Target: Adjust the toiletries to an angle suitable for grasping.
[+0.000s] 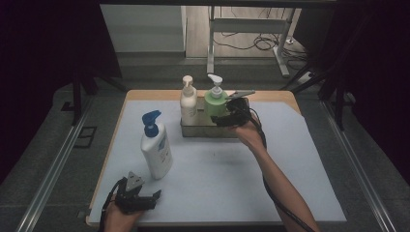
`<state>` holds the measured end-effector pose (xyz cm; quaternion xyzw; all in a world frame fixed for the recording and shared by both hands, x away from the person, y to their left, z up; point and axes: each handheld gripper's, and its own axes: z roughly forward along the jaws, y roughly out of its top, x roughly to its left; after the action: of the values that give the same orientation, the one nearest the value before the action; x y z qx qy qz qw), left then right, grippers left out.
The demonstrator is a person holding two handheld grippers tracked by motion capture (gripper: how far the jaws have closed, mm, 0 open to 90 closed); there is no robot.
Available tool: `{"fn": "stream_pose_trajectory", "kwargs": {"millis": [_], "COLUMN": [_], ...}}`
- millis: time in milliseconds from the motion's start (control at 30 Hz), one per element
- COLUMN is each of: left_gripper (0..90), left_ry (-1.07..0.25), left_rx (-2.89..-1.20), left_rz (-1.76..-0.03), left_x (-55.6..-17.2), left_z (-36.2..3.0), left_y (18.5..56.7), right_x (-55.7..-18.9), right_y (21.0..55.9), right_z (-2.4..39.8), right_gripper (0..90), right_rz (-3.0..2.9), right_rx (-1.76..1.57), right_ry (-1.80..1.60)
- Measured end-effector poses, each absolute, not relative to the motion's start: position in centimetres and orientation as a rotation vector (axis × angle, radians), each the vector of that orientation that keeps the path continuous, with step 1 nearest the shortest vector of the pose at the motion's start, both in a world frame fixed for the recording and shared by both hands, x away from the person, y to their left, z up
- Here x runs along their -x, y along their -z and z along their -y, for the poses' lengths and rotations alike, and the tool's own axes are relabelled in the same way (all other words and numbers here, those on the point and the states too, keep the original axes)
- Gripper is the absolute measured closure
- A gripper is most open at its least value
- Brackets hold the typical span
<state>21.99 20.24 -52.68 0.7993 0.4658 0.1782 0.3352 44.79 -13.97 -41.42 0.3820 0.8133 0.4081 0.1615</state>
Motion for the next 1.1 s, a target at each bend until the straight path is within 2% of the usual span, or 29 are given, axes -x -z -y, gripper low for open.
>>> {"fn": "stream_pose_trajectory", "kwargs": {"millis": [367, 733, 867, 1100], "left_gripper": [10.6, 10.6, 10.6, 10.5], "left_ry": [-0.464, -0.464, -0.465, -0.464], "left_rx": [-2.083, -2.084, -2.086, -2.086], "left_rz": [-1.216, -1.217, -1.216, -1.216], "left_x": [-22.0, -22.0, -22.0, -22.0], "left_z": [-20.2, -20.2, -20.2, -20.2], "left_y": [52.7, 52.7, 52.7, 52.7], "right_x": [-43.7, -44.4, -45.3, -46.8], "right_y": [42.0, 42.4, 42.9, 44.1], "right_z": [15.4, 17.0, 17.0, 16.5], "right_gripper": [40.5, 82.7, 88.7, 89.2], "right_rz": [-2.344, -2.287, -2.277, -2.259], "right_rx": [-1.099, -1.167, -1.198, -1.254], "right_ry": [-1.14, -1.1, -1.065, -1.036]}}
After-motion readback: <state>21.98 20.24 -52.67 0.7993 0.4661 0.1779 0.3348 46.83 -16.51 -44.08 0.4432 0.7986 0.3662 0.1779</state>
